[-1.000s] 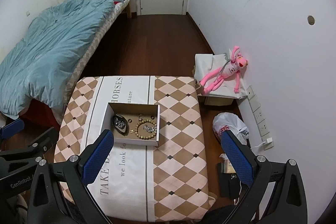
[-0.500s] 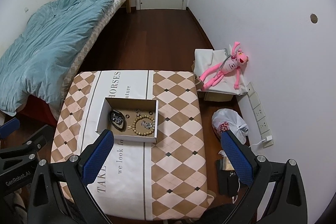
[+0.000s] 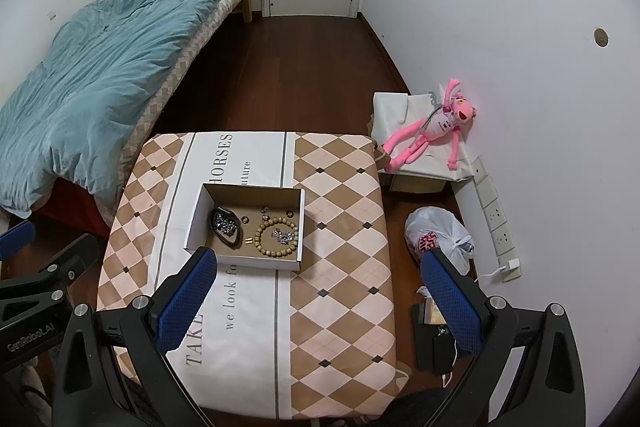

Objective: Organize jewelry

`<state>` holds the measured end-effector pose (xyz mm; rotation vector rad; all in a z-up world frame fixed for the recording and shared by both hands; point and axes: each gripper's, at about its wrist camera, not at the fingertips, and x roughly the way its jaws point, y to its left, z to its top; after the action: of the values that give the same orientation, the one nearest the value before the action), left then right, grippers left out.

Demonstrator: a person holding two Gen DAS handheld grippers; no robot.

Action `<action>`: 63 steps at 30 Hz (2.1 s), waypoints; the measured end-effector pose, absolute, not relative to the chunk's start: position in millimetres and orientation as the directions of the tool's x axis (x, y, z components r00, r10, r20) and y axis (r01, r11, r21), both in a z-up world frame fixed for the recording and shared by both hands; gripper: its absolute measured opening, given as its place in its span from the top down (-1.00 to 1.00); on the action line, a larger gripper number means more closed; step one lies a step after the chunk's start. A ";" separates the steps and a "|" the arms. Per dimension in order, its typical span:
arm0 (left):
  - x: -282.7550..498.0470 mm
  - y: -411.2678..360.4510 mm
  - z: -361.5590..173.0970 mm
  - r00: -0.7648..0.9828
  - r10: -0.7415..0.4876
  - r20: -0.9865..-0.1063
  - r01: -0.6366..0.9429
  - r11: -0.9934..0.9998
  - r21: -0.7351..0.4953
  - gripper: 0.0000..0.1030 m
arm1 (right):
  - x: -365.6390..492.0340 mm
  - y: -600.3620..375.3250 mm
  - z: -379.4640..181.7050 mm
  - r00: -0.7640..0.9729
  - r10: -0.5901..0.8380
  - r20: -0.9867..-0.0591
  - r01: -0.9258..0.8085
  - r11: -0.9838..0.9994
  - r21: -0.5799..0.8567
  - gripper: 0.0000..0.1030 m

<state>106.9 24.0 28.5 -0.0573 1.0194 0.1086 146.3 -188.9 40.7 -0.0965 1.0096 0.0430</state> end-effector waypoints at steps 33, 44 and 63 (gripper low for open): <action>105.6 23.7 34.6 0.526 0.061 -0.849 -0.116 0.993 0.000 -0.98 | 145.3 -187.3 46.0 0.538 -0.004 -0.843 -0.078 0.995 -0.055 -1.00; 105.3 23.6 36.3 0.530 0.061 -0.846 -0.116 0.993 -0.001 -0.98 | 145.1 -187.7 47.2 0.538 -0.003 -0.843 -0.078 0.995 -0.053 -1.00; 103.3 21.5 43.1 0.542 0.063 -0.838 -0.119 0.993 -0.003 -0.98 | 144.5 -187.4 48.2 0.540 -0.005 -0.842 -0.078 0.995 -0.057 -1.00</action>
<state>103.3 21.5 43.1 -0.0624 0.9927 0.1082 144.5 -187.4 48.2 -0.0910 1.0002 0.0433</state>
